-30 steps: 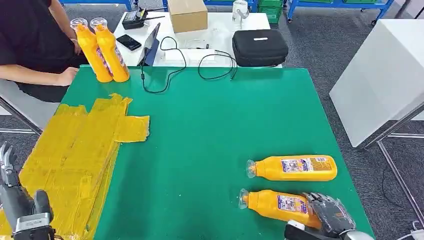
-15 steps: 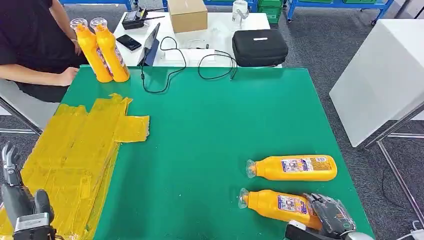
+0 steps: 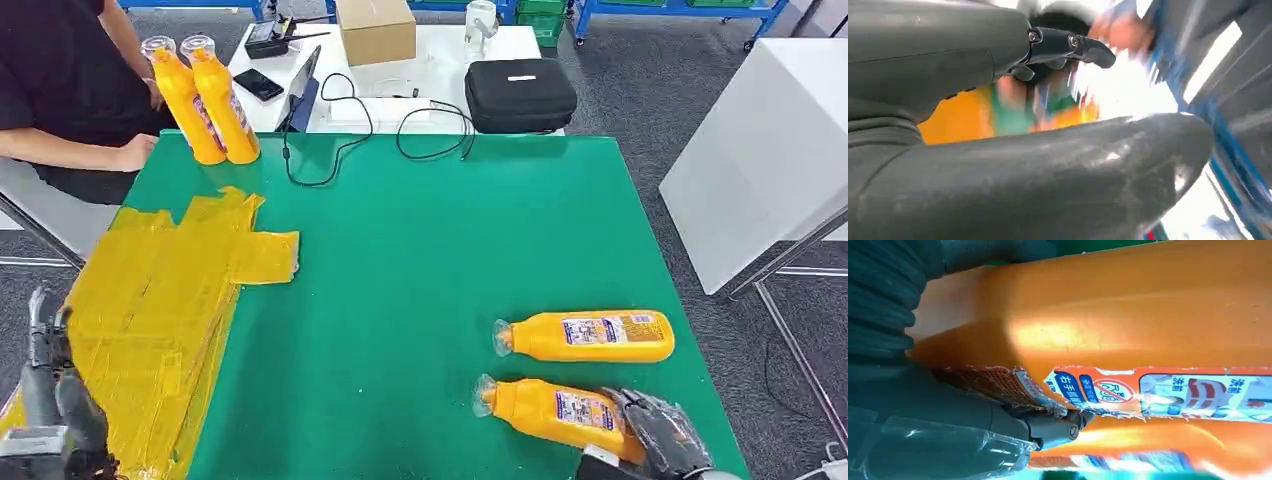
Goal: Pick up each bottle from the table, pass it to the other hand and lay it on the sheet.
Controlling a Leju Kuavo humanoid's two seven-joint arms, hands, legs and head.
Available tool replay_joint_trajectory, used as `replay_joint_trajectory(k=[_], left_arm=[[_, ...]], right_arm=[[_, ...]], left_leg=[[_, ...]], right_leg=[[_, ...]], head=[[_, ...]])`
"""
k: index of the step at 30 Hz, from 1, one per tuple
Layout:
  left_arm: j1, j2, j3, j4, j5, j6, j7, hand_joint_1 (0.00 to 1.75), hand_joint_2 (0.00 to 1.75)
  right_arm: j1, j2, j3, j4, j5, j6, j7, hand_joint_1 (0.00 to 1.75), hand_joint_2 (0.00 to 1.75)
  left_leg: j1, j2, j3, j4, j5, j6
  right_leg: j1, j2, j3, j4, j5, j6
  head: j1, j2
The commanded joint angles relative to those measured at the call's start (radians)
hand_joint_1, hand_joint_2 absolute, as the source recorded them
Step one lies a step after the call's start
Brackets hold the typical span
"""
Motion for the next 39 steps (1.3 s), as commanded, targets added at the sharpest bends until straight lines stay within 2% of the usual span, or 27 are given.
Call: replay_joint_trajectory(k=[1,2,4,5,6,7,8,9,11,12,14,17,20,22,29,33,36,39], left_arm=[[0.056,-0.230,0.171,-0.057,0.251,-0.461,0.093,0.00,1.75],[0.061,-0.230,0.156,-0.062,0.255,-0.456,0.098,0.00,1.75],[0.076,-0.230,0.079,-0.071,0.302,-0.500,0.115,0.00,1.75],[0.079,-0.223,0.023,-0.072,0.323,-0.511,0.126,0.00,1.75],[0.080,-0.218,-0.017,-0.077,0.321,-0.497,0.124,0.00,1.75],[0.057,-0.152,-0.116,-0.062,0.359,-0.503,0.160,0.00,1.75],[0.039,-0.124,-0.156,-0.054,0.369,-0.452,0.163,0.00,1.75],[0.029,-0.100,-0.183,-0.049,0.382,-0.416,0.162,0.00,1.75],[0.029,-0.073,-0.197,-0.045,0.402,-0.397,0.157,0.00,1.75],[0.032,-0.068,-0.197,-0.046,0.406,-0.395,0.154,0.00,1.75],[0.035,-0.065,-0.192,-0.043,0.411,-0.399,0.152,0.00,1.75],[0.035,-0.066,-0.188,-0.039,0.410,-0.400,0.152,0.00,1.75],[0.035,-0.066,-0.188,-0.039,0.410,-0.400,0.152,0.00,1.75],[0.035,-0.066,-0.188,-0.039,0.410,-0.400,0.152,0.00,1.75],[0.032,-0.066,-0.190,-0.033,0.412,-0.405,0.153,0.00,1.75],[0.023,-0.068,-0.193,-0.019,0.422,-0.412,0.160,0.00,1.75],[-0.006,-0.073,-0.205,0.009,0.433,-0.410,0.172,0.00,1.75],[-0.010,-0.073,-0.206,0.012,0.433,-0.408,0.173,0.00,1.75]], right_arm=[[-0.155,0.413,-0.217,-0.152,-0.022,0.160,-0.220,1.75,1.75],[-0.166,0.418,-0.219,-0.152,-0.023,0.171,-0.225,1.75,1.75],[-0.250,0.456,-0.209,-0.118,-0.069,0.205,-0.273,1.75,1.75],[-0.320,0.483,-0.183,-0.075,-0.094,0.235,-0.279,1.75,1.75],[-0.386,0.505,-0.155,-0.024,-0.109,0.259,-0.275,1.75,1.75],[-0.615,0.662,-0.073,0.203,-0.132,0.355,-0.224,1.75,1.75],[-0.736,0.736,-0.021,0.364,-0.116,0.299,-0.214,1.75,1.75],[-0.798,0.769,0.009,0.459,-0.123,0.258,-0.213,1.75,1.75],[-0.808,0.760,0.038,0.481,-0.139,0.228,-0.219,1.75,1.75],[-0.794,0.741,0.045,0.459,-0.149,0.223,-0.217,1.75,1.75],[-0.760,0.708,0.045,0.411,-0.161,0.220,-0.212,1.75,1.75],[-0.743,0.691,0.040,0.392,-0.165,0.221,-0.210,1.75,1.75],[-0.744,0.692,0.041,0.389,-0.165,0.221,-0.210,1.75,1.75],[-0.744,0.692,0.041,0.389,-0.165,0.221,-0.210,1.75,1.75],[-0.740,0.691,0.037,0.381,-0.169,0.222,-0.208,1.75,1.75],[-0.758,0.718,0.036,0.399,-0.168,0.221,-0.209,1.75,1.75],[-0.814,0.793,0.053,0.451,-0.168,0.218,-0.192,1.75,1.75],[-0.821,0.802,0.057,0.457,-0.165,0.214,-0.185,1.75,1.75]], left_leg=[[0.002,0.013,0.001,-0.001,-0.002,-0.004],[0.001,0.016,0.002,0.000,-0.002,-0.004],[0.002,0.011,0.000,0.001,-0.001,-0.003],[0.003,0.009,0.000,0.001,-0.001,-0.003],[0.003,0.013,0.001,0.001,0.000,-0.004],[0.002,0.010,0.000,0.000,0.002,-0.003],[0.003,0.009,0.000,0.001,0.001,-0.003],[0.004,0.018,0.000,-0.001,0.003,-0.004],[0.004,0.025,0.000,-0.003,0.004,-0.005],[0.004,0.020,-0.001,-0.002,0.005,-0.005],[0.004,0.024,-0.002,-0.001,0.008,-0.007],[0.004,0.008,-0.006,-0.001,0.011,-0.006],[0.004,0.001,-0.009,-0.001,0.013,-0.005],[0.005,0.004,-0.009,0.000,0.012,-0.006],[0.004,0.001,-0.014,0.000,0.013,-0.005],[0.003,0.001,-0.014,0.000,0.013,-0.006],[0.004,0.005,-0.013,0.000,0.012,-0.007],[0.003,0.004,-0.014,0.000,0.013,-0.006]], right_leg=[[0.002,0.011,-0.002,-0.001,0.002,-0.002],[0.001,0.014,-0.003,0.000,0.002,-0.001],[0.002,0.008,-0.003,0.001,0.002,0.000],[0.004,0.007,-0.003,0.000,0.001,-0.001],[0.003,0.010,-0.004,0.000,0.002,-0.001],[0.003,0.007,-0.004,-0.001,0.003,-0.001],[0.004,0.008,-0.004,-0.001,0.002,-0.001],[0.004,0.017,-0.006,-0.001,0.006,-0.002],[0.005,0.024,-0.004,-0.003,0.010,-0.002],[0.005,0.017,-0.005,-0.002,0.009,-0.004],[0.005,0.021,-0.012,0.000,0.013,-0.005],[0.004,0.007,-0.011,0.000,0.010,-0.005],[0.005,0.000,-0.011,0.001,0.010,-0.005],[0.005,0.003,-0.011,0.001,0.010,-0.005],[0.004,0.000,-0.015,0.001,0.010,-0.005],[0.004,0.000,-0.015,0.001,0.010,-0.005],[0.004,0.003,-0.015,0.002,0.010,-0.005],[0.004,0.002,-0.016,0.002,0.010,-0.005]], head=[[-0.002,0.000],[-0.002,0.000],[-0.001,0.000],[-0.001,0.000],[-0.001,0.000],[0.000,0.000],[0.000,0.000],[0.000,0.000],[0.001,0.000],[0.000,0.000],[-0.001,0.000],[0.000,0.000],[0.000,0.000],[0.000,0.000],[0.000,0.000],[0.000,0.000],[0.000,0.000],[0.000,0.000]])
